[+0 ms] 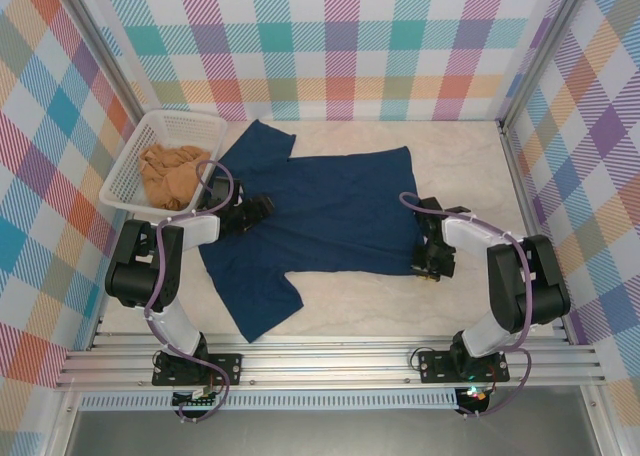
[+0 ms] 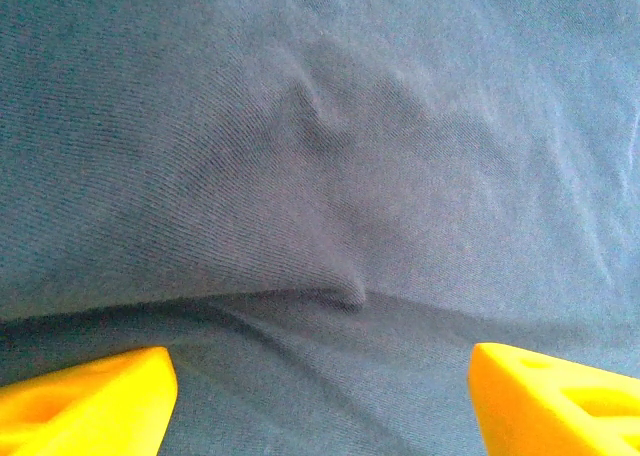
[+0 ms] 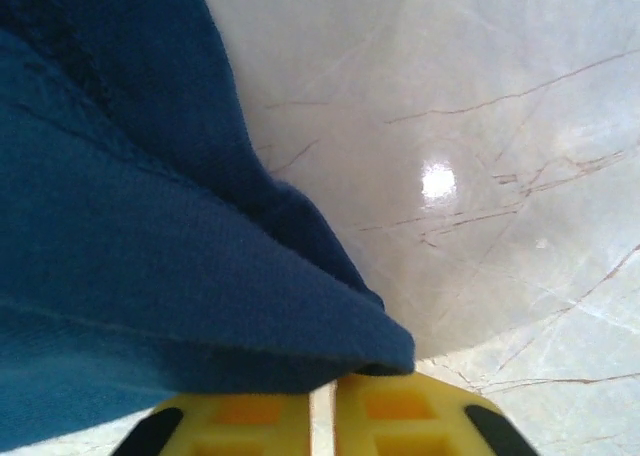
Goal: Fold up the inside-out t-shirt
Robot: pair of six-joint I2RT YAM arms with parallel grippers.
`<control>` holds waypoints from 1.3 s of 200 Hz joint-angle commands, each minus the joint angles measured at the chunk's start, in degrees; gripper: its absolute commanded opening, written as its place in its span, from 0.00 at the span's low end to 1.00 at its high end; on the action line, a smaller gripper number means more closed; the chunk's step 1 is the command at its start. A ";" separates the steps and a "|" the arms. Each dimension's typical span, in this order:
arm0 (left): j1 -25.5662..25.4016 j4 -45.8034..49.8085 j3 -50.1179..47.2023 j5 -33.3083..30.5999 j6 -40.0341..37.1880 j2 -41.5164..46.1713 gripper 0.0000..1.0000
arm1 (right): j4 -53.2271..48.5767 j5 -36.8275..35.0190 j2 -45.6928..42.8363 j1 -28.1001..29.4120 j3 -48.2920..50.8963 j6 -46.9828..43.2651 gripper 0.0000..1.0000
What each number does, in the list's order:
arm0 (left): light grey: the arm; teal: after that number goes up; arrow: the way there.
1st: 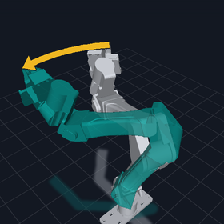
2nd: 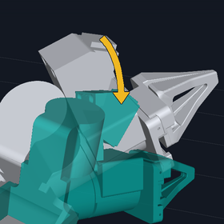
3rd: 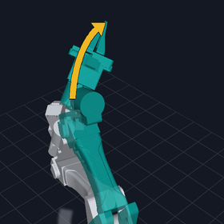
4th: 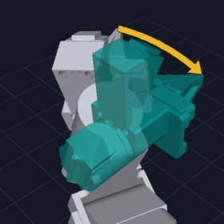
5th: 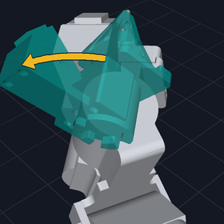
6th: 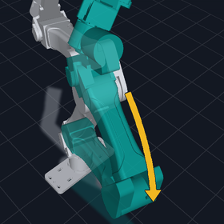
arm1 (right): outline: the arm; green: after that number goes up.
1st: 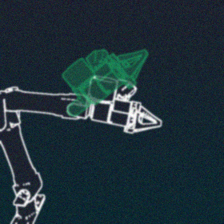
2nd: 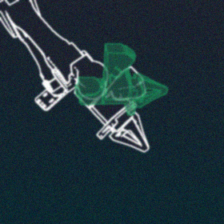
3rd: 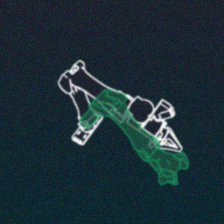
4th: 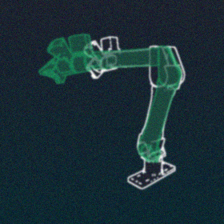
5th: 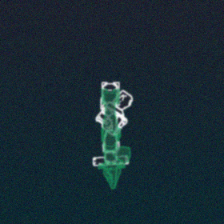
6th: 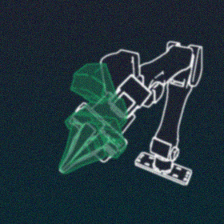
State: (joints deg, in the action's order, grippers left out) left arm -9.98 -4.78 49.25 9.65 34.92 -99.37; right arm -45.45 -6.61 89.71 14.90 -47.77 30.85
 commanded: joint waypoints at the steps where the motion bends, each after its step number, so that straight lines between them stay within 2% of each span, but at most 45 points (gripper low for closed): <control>1: 1.09 6.70 -3.22 -1.04 -0.91 -4.16 0.79 | -0.46 -2.11 -0.18 -1.42 0.02 -0.31 0.06; 22: 1.11 6.61 -3.20 -1.05 -0.98 -4.24 0.79 | -1.45 -3.04 -1.35 -2.73 -0.18 -0.70 0.00; 88: 1.07 6.44 -3.40 -0.96 -0.92 -4.14 0.79 | -4.21 -5.33 -5.66 -8.47 -0.75 -2.37 0.00; 138: 1.12 6.35 -3.45 -0.96 -1.07 -4.21 0.79 | -5.91 -6.03 -7.30 -9.05 -0.67 -2.95 0.00; 183: 1.10 6.40 -3.38 -1.02 -0.90 -4.18 0.79 | -8.07 -6.22 -11.31 -9.01 -1.23 -2.51 0.23; 213: 1.15 6.51 -3.34 -0.96 -0.90 -4.23 0.79 | -3.42 -1.97 -12.05 -7.50 -3.02 -3.56 0.35; 237: 1.11 6.44 -3.37 -0.99 -0.74 -4.33 0.79 | 0.89 -1.02 -7.41 -3.75 -5.93 -5.06 0.45; 260: 1.12 6.85 -3.12 -0.95 -0.81 -4.22 0.79 | 1.80 -1.74 0.07 -1.11 -10.93 -7.35 0.50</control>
State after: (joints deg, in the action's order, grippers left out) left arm -9.98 -5.13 49.21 9.63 34.89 -99.44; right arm -46.89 -9.13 83.50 11.35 -54.06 26.48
